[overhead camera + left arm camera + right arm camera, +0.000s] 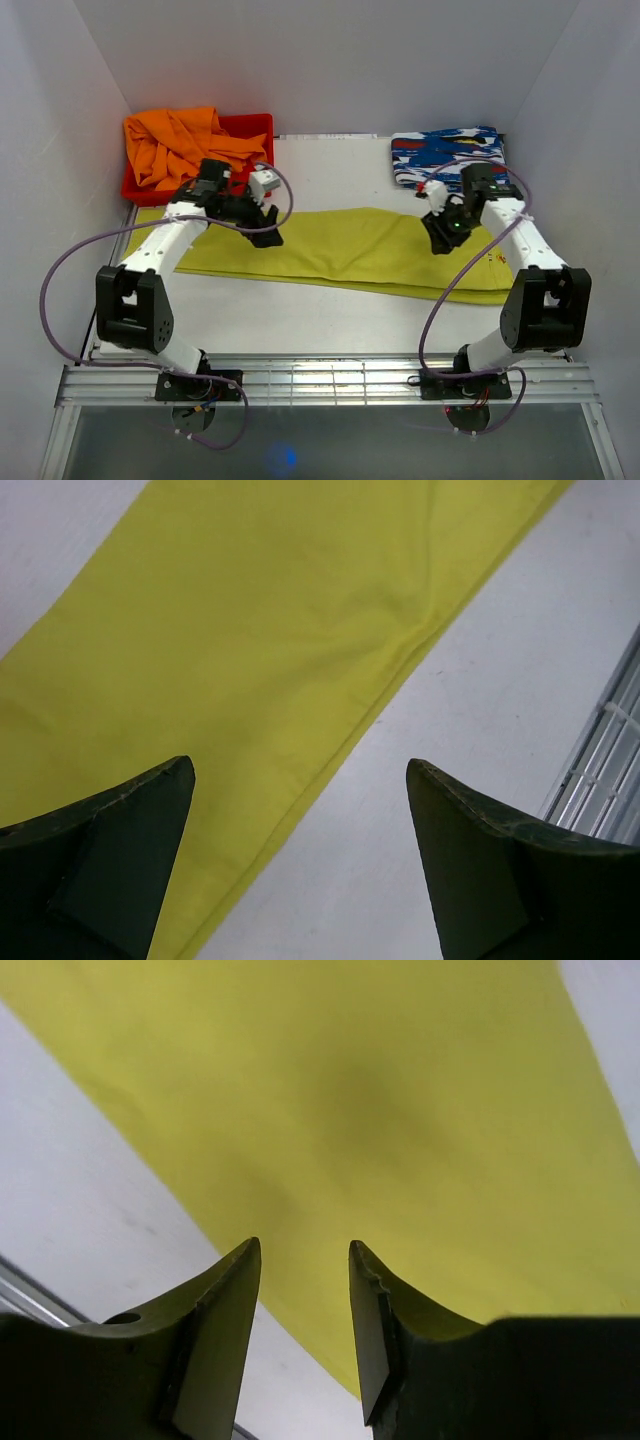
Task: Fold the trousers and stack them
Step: Fold the trousers
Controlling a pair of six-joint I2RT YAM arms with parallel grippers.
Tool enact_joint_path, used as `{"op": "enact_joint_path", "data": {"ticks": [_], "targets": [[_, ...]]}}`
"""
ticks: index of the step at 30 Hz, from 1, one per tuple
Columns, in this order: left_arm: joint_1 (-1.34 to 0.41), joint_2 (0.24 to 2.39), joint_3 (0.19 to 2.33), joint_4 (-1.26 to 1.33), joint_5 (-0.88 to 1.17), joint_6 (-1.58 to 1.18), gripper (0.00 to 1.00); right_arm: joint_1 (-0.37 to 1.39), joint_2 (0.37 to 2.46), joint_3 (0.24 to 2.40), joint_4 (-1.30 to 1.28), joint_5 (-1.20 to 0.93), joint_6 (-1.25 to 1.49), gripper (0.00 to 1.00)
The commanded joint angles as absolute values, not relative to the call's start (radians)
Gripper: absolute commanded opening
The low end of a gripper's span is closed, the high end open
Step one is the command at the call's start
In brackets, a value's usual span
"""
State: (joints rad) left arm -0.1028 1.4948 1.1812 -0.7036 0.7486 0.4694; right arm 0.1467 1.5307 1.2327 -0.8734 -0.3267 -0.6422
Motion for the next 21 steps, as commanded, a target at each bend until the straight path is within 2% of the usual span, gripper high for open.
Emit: {"op": "enact_joint_path", "data": {"ticks": [1,2,6,8,13,17,21], "targets": [[-0.306,1.597,1.291,-0.683,0.73,0.529,0.98,-0.055,1.471,1.183,-0.959,-0.174,-0.885,0.47],[-0.334,1.649,1.31,-0.66,0.735,0.531,0.98,-0.158,1.473,1.195,-0.963,-0.151,-0.914,0.47],[-0.512,1.692,1.31,-0.447,0.629,0.456,0.98,-0.345,1.541,1.291,-1.037,-0.132,-0.971,0.55],[-0.56,1.71,1.313,-0.349,0.563,0.43,0.98,-0.412,1.586,1.311,-1.037,-0.091,-0.945,0.56],[-0.695,1.828,1.41,-0.296,0.453,0.469,0.98,-0.505,1.712,1.39,-1.089,-0.067,-0.815,0.56],[-0.773,1.842,1.345,-0.088,0.318,0.52,0.98,-0.555,1.753,1.428,-1.12,-0.074,-0.727,0.57],[-0.874,1.876,1.33,-0.049,0.226,0.653,0.98,-0.571,1.801,1.44,-1.129,-0.067,-0.66,0.58]]}}
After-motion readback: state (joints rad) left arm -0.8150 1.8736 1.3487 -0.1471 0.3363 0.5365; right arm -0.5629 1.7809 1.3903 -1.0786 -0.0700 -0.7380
